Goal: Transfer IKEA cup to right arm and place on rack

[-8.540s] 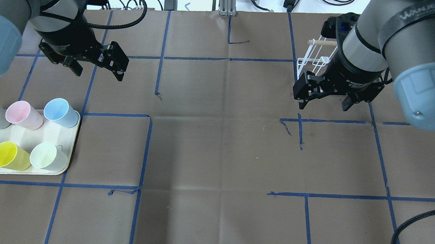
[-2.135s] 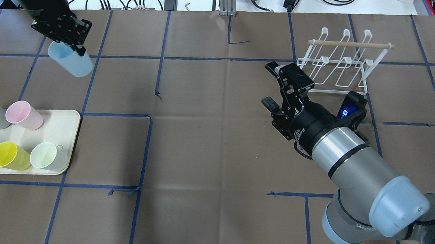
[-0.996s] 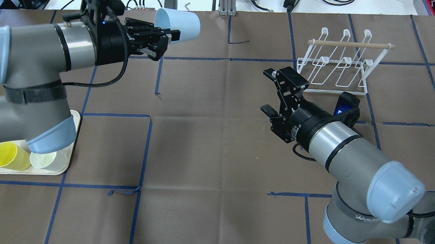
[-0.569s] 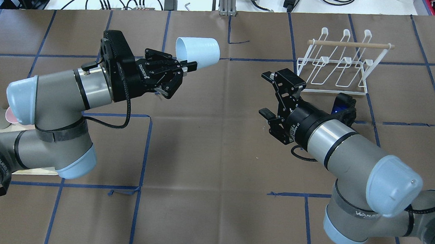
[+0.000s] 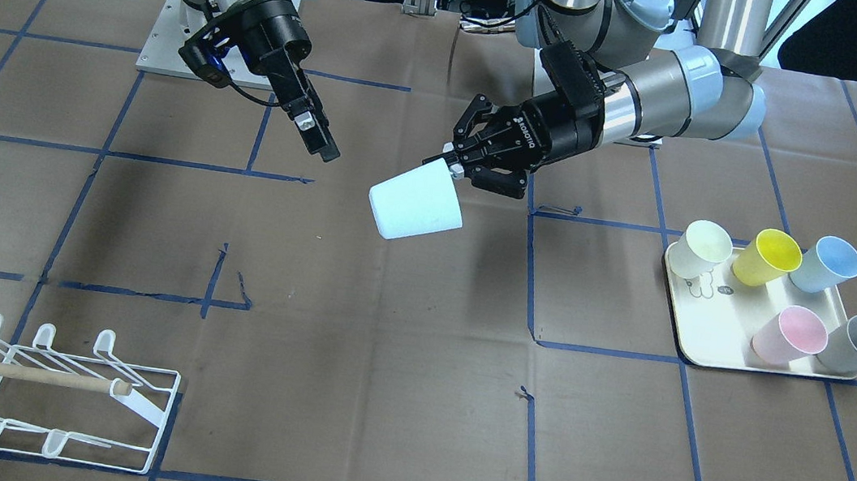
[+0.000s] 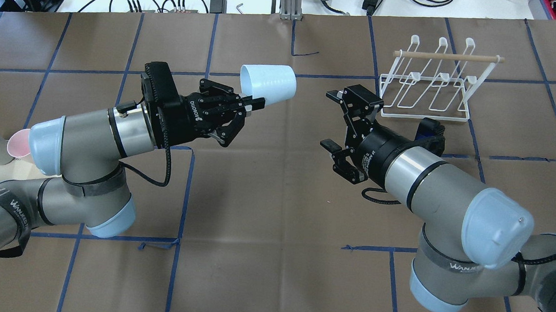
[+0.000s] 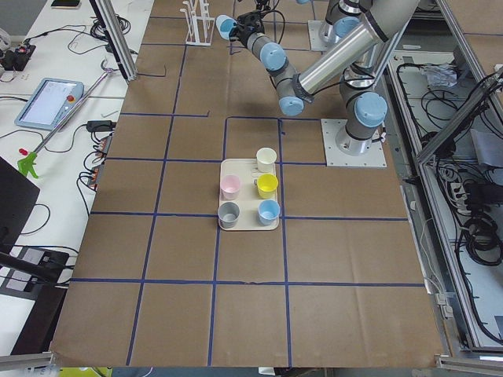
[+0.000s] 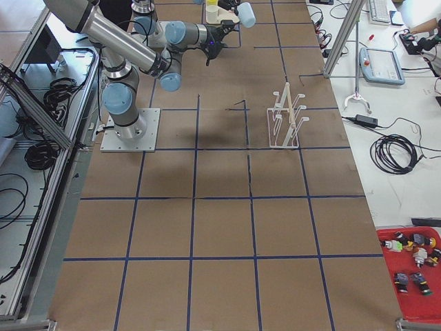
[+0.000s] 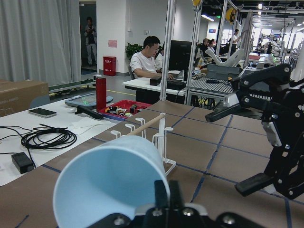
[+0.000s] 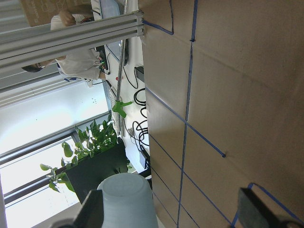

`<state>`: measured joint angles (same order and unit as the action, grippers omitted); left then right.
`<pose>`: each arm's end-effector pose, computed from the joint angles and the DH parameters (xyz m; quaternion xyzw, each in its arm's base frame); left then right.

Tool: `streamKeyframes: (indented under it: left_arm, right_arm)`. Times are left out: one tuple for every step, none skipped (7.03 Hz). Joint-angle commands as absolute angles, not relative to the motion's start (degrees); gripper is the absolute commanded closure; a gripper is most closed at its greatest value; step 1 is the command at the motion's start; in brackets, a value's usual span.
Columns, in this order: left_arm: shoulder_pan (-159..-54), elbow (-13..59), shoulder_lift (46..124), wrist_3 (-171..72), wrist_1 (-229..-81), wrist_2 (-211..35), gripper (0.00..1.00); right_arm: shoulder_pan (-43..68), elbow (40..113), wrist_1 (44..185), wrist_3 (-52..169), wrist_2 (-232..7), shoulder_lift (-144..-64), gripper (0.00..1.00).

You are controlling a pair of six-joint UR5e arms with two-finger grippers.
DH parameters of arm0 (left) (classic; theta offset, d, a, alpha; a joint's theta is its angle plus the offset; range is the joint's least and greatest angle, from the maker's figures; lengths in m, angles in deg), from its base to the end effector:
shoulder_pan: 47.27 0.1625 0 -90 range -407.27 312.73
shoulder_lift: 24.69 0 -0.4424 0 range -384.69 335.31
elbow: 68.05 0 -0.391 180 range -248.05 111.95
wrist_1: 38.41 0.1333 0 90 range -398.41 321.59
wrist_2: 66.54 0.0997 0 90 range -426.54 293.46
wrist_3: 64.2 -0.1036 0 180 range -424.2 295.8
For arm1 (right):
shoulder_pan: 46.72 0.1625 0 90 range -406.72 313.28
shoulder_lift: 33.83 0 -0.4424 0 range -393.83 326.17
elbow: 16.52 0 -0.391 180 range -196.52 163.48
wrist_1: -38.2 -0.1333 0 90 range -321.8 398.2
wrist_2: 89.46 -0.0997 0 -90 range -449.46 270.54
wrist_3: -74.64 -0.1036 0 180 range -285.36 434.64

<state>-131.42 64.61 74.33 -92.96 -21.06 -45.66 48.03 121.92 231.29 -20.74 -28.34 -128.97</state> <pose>-0.1883 -0.4199 0.3542 -0.4042 -0.6611 0.5163 0.3645 0.2136 -0.3570 0.3755 0.5095 0.6787 -0.1441 0.5089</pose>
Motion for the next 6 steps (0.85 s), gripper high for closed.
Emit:
streamKeyframes:
  left_arm:
    - [-132.79,64.93,74.54,-92.77,-19.95,-45.62,0.93]
    - [-132.79,64.93,74.37,-92.77,-19.95,-45.62,0.93]
    - [-132.79,64.84,74.28,-92.77,-19.95,-45.54,0.93]
    - [-132.79,64.84,74.28,-92.77,-19.95,-45.45,0.93]
    - [-132.79,64.76,74.37,-92.77,-19.95,-45.45,0.93]
    - [-132.79,64.76,74.37,-92.77,-19.95,-45.45,0.92]
  right_arm:
    - [50.48,120.42,229.64,-21.07,-24.81,-128.93,0.0]
    - [52.32,118.76,227.19,-21.07,-22.51,-128.93,0.0]
    - [53.38,117.96,226.12,-21.51,-20.92,-128.93,0.0]
    - [53.57,117.69,226.11,-21.6,-20.47,-128.58,0.01]
    - [54.44,116.73,226.03,-22.64,-20.3,-128.23,0.01]
    - [56.01,114.89,224.37,-23.18,-18.12,-127.36,0.01]
